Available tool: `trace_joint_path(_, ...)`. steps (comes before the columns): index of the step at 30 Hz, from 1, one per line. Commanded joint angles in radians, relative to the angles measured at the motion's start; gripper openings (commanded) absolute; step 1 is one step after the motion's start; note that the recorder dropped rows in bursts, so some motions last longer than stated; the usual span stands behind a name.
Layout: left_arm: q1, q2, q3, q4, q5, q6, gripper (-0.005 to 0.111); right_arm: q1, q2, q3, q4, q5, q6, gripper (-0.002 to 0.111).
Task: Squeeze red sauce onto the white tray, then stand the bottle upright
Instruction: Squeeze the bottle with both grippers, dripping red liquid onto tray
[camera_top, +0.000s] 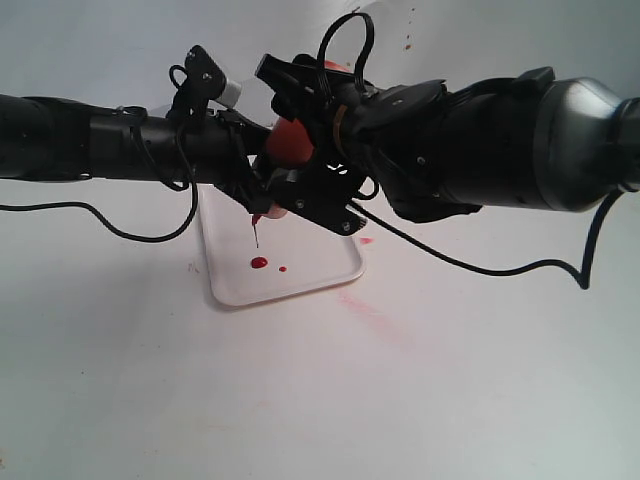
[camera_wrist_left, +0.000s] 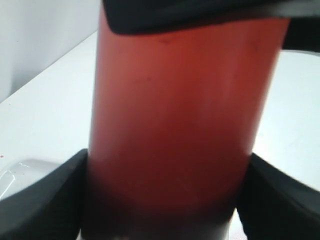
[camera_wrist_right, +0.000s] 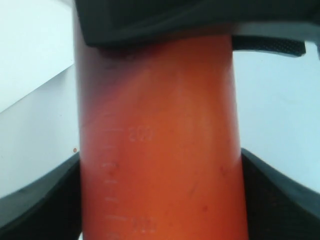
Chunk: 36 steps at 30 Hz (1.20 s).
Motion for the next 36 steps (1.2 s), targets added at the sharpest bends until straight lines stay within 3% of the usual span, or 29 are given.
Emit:
trace_joint_path(1, -0.003, -0.001, -0.004, -0.016, 0.013, -0.007, 0.012, -0.001, -0.015, -0.018, -0.015, 0.025, 0.011, 0.0)
trace_joint_path(3, -0.003, -0.001, -0.004, -0.016, 0.011, -0.007, 0.036, -0.001, -0.015, -0.018, -0.015, 0.025, 0.011, 0.0)
trace_joint_path(5, -0.003, -0.001, -0.004, 0.0, 0.011, -0.007, 0.084, -0.001, -0.015, -0.018, -0.015, 0.025, 0.011, 0.0)
trace_joint_path(7, -0.003, -0.001, -0.004, 0.049, -0.01, -0.007, 0.104, -0.001, -0.015, -0.018, -0.015, 0.025, 0.011, 0.0)
trace_joint_path(16, -0.003, -0.001, -0.004, 0.036, -0.009, -0.007, 0.104, -0.001, -0.015, -0.018, -0.015, 0.025, 0.013, 0.0)
trace_joint_path(18, -0.003, -0.001, -0.004, 0.036, -0.006, -0.007, 0.095, -0.001, -0.015, -0.018, -0.015, 0.025, 0.013, 0.0)
trace_joint_path(20, -0.003, -0.001, -0.004, 0.036, -0.003, -0.007, 0.052, -0.001, -0.015, -0.018, -0.015, 0.025, 0.013, 0.0)
trace_joint_path(21, -0.003, -0.001, -0.004, 0.036, -0.007, -0.007, 0.005, -0.001, -0.015, -0.018, -0.015, 0.025, 0.017, 0.0)
trace_joint_path(32, -0.003, -0.001, -0.004, 0.04, -0.007, -0.007, 0.003, -0.001, -0.015, -0.018, -0.015, 0.025, 0.031, 0.0)
trace_joint_path(34, -0.003, -0.001, -0.004, 0.04, -0.007, -0.007, 0.009, -0.001, -0.015, -0.018, -0.015, 0.025, 0.031, 0.0)
trace_joint_path(36, -0.003, -0.001, -0.004, 0.037, -0.007, -0.007, 0.024, -0.001, -0.015, -0.018, -0.015, 0.025, 0.031, 0.0)
